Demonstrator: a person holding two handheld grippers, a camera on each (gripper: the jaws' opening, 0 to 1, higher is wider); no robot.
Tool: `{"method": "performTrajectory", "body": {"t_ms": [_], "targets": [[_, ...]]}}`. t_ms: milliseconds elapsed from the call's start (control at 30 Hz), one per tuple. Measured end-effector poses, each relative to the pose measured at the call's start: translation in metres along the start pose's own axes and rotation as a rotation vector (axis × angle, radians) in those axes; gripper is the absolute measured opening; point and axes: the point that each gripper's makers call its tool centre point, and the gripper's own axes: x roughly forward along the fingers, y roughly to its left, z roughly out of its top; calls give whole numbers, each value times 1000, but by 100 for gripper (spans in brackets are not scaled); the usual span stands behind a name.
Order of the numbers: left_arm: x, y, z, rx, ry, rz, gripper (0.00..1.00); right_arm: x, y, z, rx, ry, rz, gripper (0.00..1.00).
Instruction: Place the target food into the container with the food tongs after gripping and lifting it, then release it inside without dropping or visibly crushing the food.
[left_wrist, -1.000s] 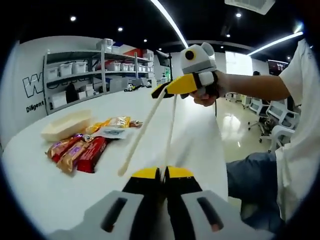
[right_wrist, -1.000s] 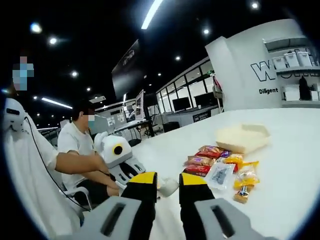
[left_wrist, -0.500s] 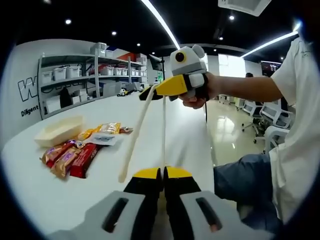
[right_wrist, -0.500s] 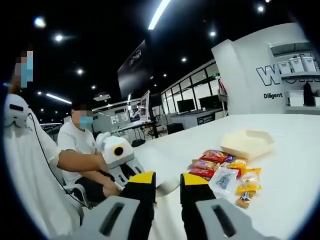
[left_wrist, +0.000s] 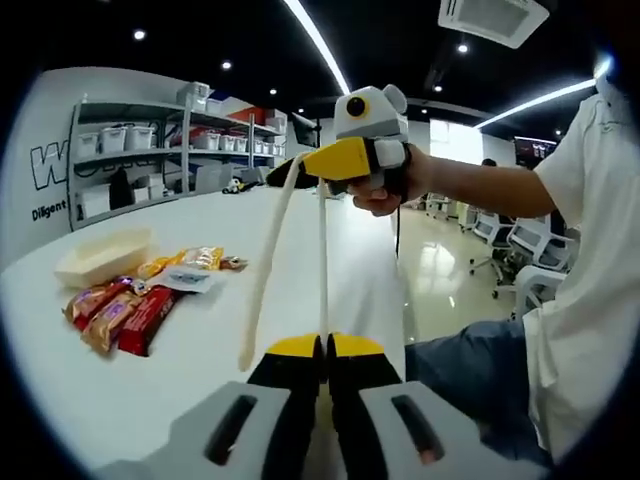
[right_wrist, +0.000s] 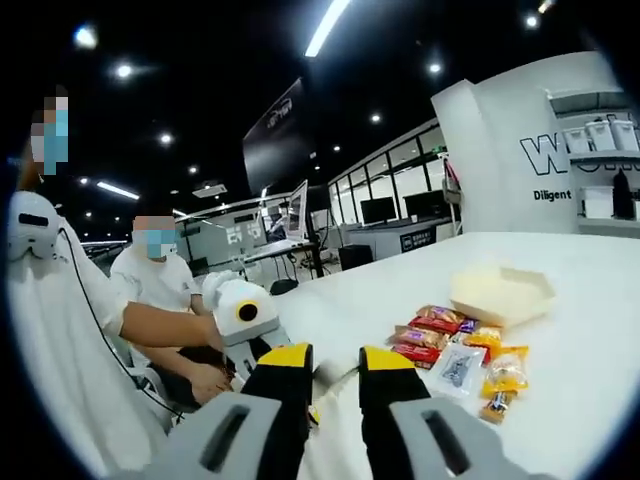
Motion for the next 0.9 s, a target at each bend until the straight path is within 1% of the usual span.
{"method": "performTrajectory", "body": {"t_ms": [33,100,133,200,300,400,467,500,533,600,667,700,733,767,800,867,900], "targets": [[-2,-1,2,15,-5,0,2,0,-1,1,1,3,-4,12],[-5,-2,4,36,-12,3,2,0,7,3,12,1,25,12],[-7,-1,8,51,-32,12,2,-1,11,6,10,-7,34,13],[-10,-7,17,9,-78,-23,2,0,16,7,-18,-8,44,14],[-7,-11,22,-9,-77,-41,2,3,20,2,-57,13,45,16],[-6,-14,26,-4,-86,-45,2,4,21,2,-55,11,53,18],[-8,-17,36,-18,-127,-58,2,4,22,1,-43,9,66,17],[-8,-18,41,-35,-140,-71,2,6,27,-3,-31,17,85,19],[-9,-18,46,-37,-158,-73,2,8,30,-4,-45,14,92,20],[-9,-18,49,-46,-165,-78,2,10,32,-5,-61,10,93,23],[-9,-18,49,-43,-161,-85,2,10,34,-2,-76,-6,102,24],[-10,-20,50,-41,-163,-94,2,10,34,-1,-75,-8,107,23],[-12,-24,53,-38,-175,-120,2,9,35,0,-75,-13,116,22],[-13,-26,54,-41,-181,-130,2,8,39,2,-55,-22,138,22],[-15,-34,61,-70,-213,-180,2,8,45,3,-21,-26,171,23],[-15,-37,65,-79,-219,-204,2,10,46,2,-44,-19,168,25],[-14,-37,66,-74,-217,-203,2,11,49,1,-48,-16,178,24]]}}
